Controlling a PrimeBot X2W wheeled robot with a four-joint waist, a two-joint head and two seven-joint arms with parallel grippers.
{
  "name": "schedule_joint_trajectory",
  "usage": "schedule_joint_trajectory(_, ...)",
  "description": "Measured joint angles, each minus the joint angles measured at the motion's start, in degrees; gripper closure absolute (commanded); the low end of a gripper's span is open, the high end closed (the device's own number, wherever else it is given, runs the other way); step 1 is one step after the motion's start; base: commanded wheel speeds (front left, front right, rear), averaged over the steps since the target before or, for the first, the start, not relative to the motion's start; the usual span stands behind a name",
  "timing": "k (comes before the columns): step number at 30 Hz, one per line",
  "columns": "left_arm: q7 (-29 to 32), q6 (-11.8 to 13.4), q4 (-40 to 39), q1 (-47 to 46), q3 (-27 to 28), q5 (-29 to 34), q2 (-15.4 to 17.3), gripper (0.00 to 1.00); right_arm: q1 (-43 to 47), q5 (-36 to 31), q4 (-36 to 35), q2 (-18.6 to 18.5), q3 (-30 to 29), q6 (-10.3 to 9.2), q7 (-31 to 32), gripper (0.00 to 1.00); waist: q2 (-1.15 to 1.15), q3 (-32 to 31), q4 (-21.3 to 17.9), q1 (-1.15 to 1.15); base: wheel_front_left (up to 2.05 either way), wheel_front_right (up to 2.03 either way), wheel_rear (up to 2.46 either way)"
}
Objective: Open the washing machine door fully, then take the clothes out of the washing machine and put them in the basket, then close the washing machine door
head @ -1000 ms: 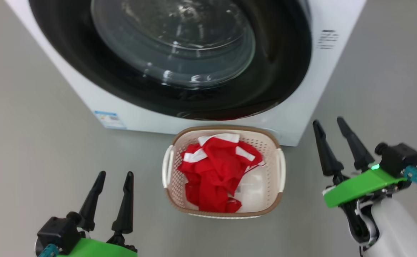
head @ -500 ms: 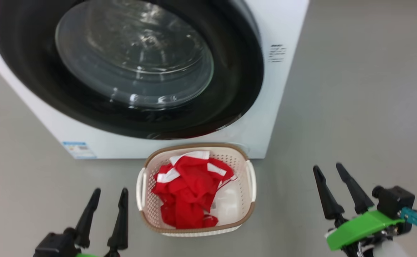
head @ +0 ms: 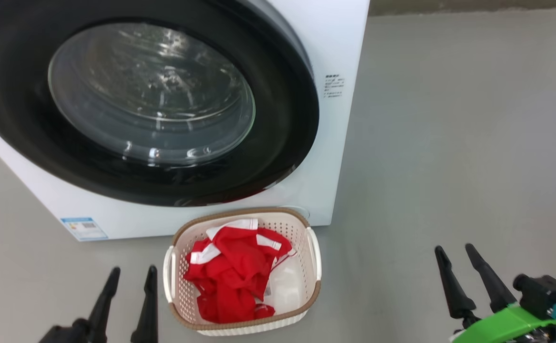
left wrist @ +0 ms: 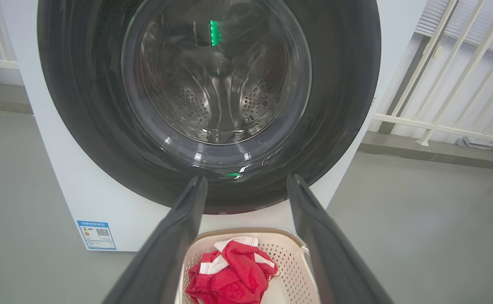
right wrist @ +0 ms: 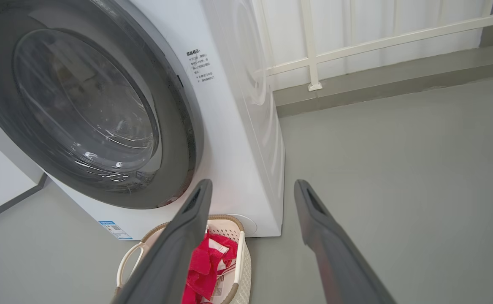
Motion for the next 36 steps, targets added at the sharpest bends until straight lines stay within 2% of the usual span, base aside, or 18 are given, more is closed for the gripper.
schedule_joint_trajectory(9,0.0,0.0,-0.01,1.76,0.74,0.98,0.11,0.0,2.63,0.0,-0.87,0.11,-2.67,0.0,0.0,0.0,0.0,-1.4,-0.7,0.0,0.0,0.0,0.0)
schedule_joint_trajectory(31,0.0,0.0,-2.09,2.71,1.72,-0.77,-0.11,0.0,3.85,-0.1,-1.33,1.34,-3.14,0.0,0.0,0.0,0.0,-1.54,-0.83,0.0,0.0,0.0,0.0)
schedule_joint_trajectory(32,0.09,0.05,-1.66,2.74,1.64,-0.79,-0.19,1.0,3.81,-0.02,-0.97,1.46,-3.01,0.0,0.0,1.0,0.0,-1.54,-0.84,0.0,0.0,0.0,0.0)
schedule_joint_trajectory(36,0.18,0.09,1.45,2.8,1.1,-0.79,-0.87,1.0,3.86,0.01,2.04,2.72,-2.46,0.0,0.02,1.0,0.0,-1.54,-0.84,0.0,0.0,0.0,0.0)
